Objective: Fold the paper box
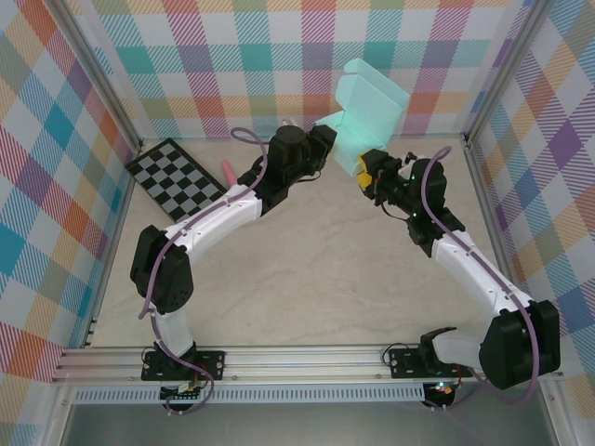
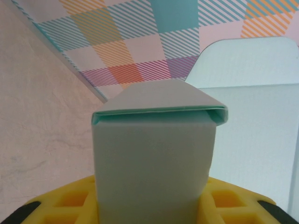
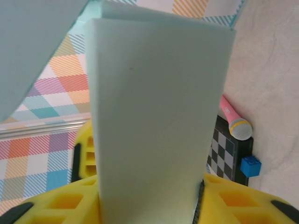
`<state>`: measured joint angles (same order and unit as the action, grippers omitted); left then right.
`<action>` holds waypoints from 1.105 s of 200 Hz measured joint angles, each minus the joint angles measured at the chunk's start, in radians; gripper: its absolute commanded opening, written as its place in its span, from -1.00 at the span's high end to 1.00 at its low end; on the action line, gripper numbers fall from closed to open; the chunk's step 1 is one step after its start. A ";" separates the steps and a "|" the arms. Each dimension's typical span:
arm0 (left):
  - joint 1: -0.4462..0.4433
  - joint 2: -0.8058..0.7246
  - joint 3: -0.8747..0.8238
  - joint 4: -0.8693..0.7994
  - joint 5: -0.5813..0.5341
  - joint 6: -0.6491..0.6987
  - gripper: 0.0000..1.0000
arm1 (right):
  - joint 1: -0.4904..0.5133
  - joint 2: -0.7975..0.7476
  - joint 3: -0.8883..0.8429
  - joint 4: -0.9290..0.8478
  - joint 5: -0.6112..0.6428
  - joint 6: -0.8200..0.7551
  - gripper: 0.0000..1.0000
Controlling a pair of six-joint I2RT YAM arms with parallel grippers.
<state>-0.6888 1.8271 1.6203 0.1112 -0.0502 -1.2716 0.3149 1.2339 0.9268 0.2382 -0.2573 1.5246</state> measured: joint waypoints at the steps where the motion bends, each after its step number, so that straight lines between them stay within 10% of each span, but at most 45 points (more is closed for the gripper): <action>1: 0.000 0.000 0.000 0.000 0.000 0.003 0.26 | 0.000 0.000 0.000 -0.003 0.000 0.000 -0.05; 153: 0.010 0.031 0.000 0.243 0.114 0.583 0.26 | -0.013 -0.215 -0.147 -0.163 0.018 -0.169 -0.43; 221: -0.001 0.067 -0.029 0.288 0.117 0.625 0.28 | -0.013 -0.220 -0.153 -0.165 0.059 -0.126 -0.30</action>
<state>-0.6895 1.8938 1.5909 0.3988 0.0673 -0.6468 0.3016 1.0134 0.7734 0.0734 -0.1986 1.3983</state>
